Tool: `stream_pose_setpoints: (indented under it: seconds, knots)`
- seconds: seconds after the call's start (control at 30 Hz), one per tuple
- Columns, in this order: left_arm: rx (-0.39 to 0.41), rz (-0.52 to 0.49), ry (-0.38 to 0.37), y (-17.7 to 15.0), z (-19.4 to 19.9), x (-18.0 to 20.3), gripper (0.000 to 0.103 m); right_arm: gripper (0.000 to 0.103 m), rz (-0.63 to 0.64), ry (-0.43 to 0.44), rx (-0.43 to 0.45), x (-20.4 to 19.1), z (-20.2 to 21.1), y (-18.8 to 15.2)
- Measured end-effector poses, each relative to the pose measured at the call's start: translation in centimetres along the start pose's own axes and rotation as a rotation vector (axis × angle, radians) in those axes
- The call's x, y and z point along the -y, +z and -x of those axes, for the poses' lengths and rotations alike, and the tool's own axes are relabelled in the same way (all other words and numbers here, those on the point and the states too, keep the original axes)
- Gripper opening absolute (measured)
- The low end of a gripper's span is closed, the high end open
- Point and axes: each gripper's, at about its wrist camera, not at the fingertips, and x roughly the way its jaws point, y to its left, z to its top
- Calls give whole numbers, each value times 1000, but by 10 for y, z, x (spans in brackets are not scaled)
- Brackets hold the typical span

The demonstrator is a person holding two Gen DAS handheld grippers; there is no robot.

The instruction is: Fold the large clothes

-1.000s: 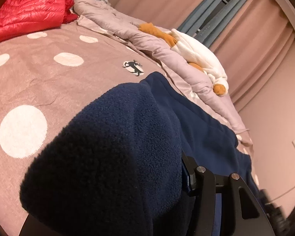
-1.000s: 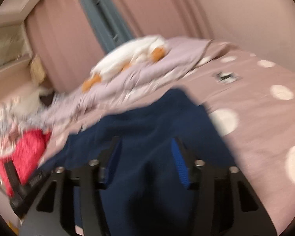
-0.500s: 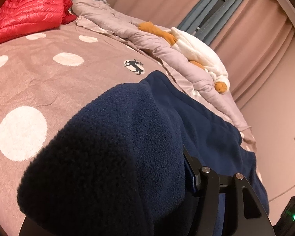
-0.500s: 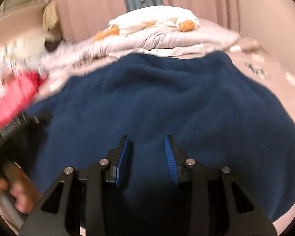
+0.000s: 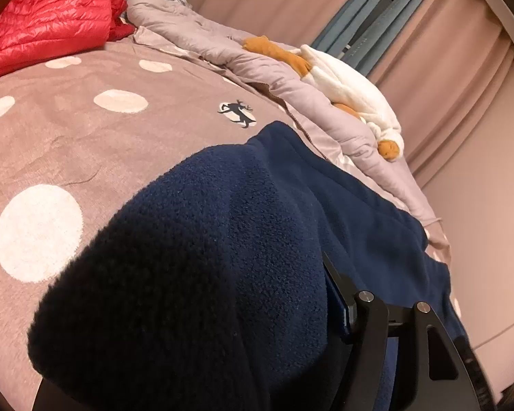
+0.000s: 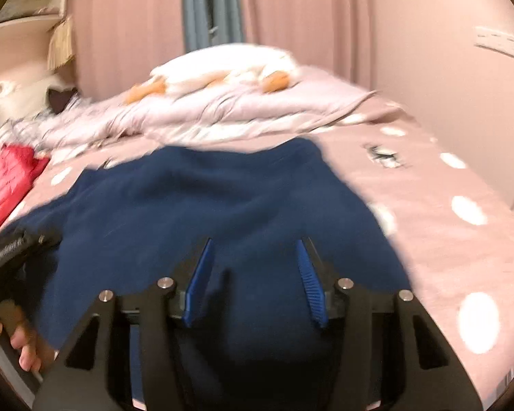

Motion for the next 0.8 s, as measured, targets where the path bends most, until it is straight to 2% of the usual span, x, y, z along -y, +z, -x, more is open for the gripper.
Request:
stream_pose_setpoints:
  seconds: [0.1, 0.17, 0.2, 0.23, 0.27, 0.33, 0.4, 0.5, 0.53, 0.67, 0.8]
  knots:
    - [2, -5, 3, 0, -1, -1, 69, 50, -83, 41, -5, 12, 3, 3]
    - [1, -3, 4, -1, -1, -2, 70, 54, -90, 4, 17, 12, 8, 4]
    - [0, 0, 5, -1, -2, -2, 71, 55, -72, -44, 37, 10, 10, 6]
    - [0, 1, 4, -1, -2, -3, 71, 59, -55, -81, 58, 9, 12, 8]
    - [-1, 2, 4, -1, -2, -3, 72, 67, -45, -120, 85, 10, 17, 10]
    - [2, 0, 5, -2, -3, -3, 72, 78, -61, -147, 107, 17, 21, 11]
    - [6, -6, 9, -1, -3, -3, 72, 79, -112, -165, 86, 33, 17, 10]
    - [22, -22, 19, -3, -2, -1, 71, 79, -211, -176, 5, 60, 0, 3]
    - [28, -27, 22, -3, -1, -1, 71, 80, -237, -168, -9, 67, -5, 0]
    - [53, -91, 61, -4, 2, 12, 65, 95, -361, -65, -33, 97, -23, -16]
    - [110, -242, 122, -10, 13, 37, 59, 96, -510, 88, -57, 118, -34, -27]
